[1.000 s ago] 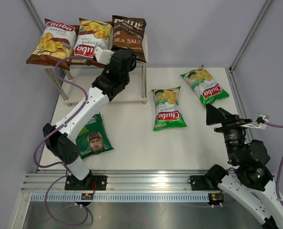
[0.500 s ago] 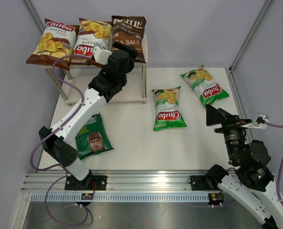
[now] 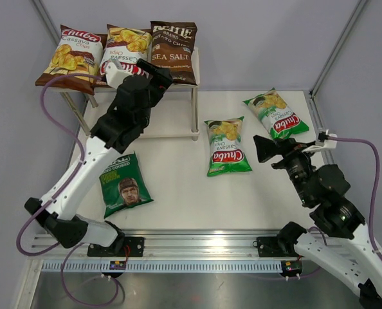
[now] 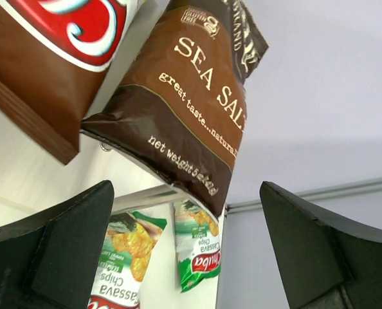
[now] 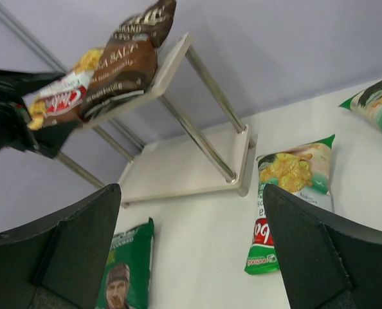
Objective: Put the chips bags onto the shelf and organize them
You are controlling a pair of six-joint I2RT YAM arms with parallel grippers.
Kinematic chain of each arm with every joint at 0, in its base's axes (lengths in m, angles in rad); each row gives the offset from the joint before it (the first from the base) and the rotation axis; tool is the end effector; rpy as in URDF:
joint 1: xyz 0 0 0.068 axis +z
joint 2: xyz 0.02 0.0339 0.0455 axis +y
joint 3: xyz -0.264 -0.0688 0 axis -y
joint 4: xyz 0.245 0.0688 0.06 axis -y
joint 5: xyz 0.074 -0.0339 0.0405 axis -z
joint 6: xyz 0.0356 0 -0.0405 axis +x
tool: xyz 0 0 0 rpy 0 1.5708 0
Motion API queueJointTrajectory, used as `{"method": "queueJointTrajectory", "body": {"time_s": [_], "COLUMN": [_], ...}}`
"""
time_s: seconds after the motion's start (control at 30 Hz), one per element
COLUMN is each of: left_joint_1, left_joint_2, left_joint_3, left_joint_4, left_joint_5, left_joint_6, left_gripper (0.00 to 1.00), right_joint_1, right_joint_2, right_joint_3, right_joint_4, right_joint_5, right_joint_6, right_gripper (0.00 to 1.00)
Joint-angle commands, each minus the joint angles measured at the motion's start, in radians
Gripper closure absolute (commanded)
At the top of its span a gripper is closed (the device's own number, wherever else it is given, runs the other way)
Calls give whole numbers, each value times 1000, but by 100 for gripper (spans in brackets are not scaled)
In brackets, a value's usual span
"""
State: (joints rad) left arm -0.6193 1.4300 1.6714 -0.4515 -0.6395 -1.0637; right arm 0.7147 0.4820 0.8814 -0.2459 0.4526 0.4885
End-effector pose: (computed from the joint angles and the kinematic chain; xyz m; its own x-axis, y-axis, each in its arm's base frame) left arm 0.2622 -0.1608 0.4703 -0.0742 -0.8085 -0.5838 -0.1531 0.5877 -0.7945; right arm 0.0806 0.0493 0.4026 -0.0215 0.5402 -0.8413 -0.2864 0.8029 0.5228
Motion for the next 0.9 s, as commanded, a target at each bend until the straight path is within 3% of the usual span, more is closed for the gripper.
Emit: {"method": "queueJointTrajectory", "body": {"time_s": [0.0,0.13,0.2,0.33,0.5,0.6,0.67,0.77,0.87], "left_joint_1": [4,0,-2,-2,0,32,125,326,574], "left_joint_2": [-118,-241,-359,-540,-693,-709,-704,-721,-746], "left_joint_3": [-28,-82,-192,-343,-530,-614,-682,-807,-947], "left_joint_4": [47,-39,-29,-108,-234,-283,-288,-201,-90], "left_joint_5": [75,109,115,57,-21,-43,3,229,569], "left_joint_6": [148,295,349,458,498,466,443,421,380], "left_gripper": [1,1,1,1,1,1,1,1,1], "right_joint_1": [3,3,3,3,3,3,3,3,3], "right_joint_2": [93,181,191,194,279,322,362,427,501], "right_joint_3": [60,62,25,-93,-136,-148,-147,-139,-130], "right_joint_4": [-62,-55,-23,173,234,306,321,338,321], "right_joint_5": [-135,-245,-291,-431,-620,-686,-728,-871,-983], "right_joint_6": [-48,-59,-41,-31,-36,-47,-53,-94,-128], "right_gripper": [1,1,1,1,1,1,1,1,1]}}
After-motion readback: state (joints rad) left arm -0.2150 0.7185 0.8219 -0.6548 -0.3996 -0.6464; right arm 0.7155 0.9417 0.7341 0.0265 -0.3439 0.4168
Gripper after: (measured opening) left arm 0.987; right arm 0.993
